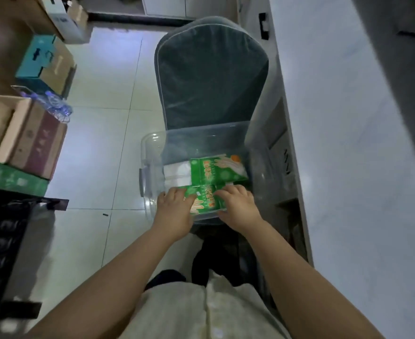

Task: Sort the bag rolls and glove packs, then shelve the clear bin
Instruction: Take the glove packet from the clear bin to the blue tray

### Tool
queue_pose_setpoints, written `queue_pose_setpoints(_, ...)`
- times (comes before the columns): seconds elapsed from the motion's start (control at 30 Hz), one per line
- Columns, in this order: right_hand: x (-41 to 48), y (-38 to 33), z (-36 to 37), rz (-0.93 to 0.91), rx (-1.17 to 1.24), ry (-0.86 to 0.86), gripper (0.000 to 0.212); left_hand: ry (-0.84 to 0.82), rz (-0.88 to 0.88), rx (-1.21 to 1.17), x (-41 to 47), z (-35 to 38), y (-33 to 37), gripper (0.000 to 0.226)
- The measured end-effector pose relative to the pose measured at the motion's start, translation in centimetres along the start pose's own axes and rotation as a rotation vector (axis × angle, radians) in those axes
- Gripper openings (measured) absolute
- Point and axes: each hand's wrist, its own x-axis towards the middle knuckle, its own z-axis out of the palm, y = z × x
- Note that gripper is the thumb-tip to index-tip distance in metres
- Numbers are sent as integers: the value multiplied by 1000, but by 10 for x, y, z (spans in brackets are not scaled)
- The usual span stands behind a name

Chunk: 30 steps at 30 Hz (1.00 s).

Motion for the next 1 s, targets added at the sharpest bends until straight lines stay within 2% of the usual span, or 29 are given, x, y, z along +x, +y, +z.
queue_pose_setpoints(0.17,82,31,27,-17,-23,-167,53,-156,-27,48,64,39,-26,56)
queue_pose_setpoints(0.37,175,78,70,-4,20,-415,65,-294,-33,69,146,99,-56,63)
queue_pose_setpoints(0.43,206,94,85,28,12,-416,66,-331,-39,67,170,123,-63,64)
queue_pose_setpoints(0.63,281,125,125,101,-87,-243,67,-401,-76,5,209,179,-71,64)
queue_pose_setpoints(0.73,301,136,136,133,-56,-303,74,-415,-110,-102,210,194,-69,67)
queue_pose_setpoints(0.9,304,142,140,174,-95,-357,108,-393,-204,-159,207,197,-73,59)
queue_pose_setpoints(1.0,302,148,140,203,-174,-430,113,-380,-198,-208,205,195,-77,53)
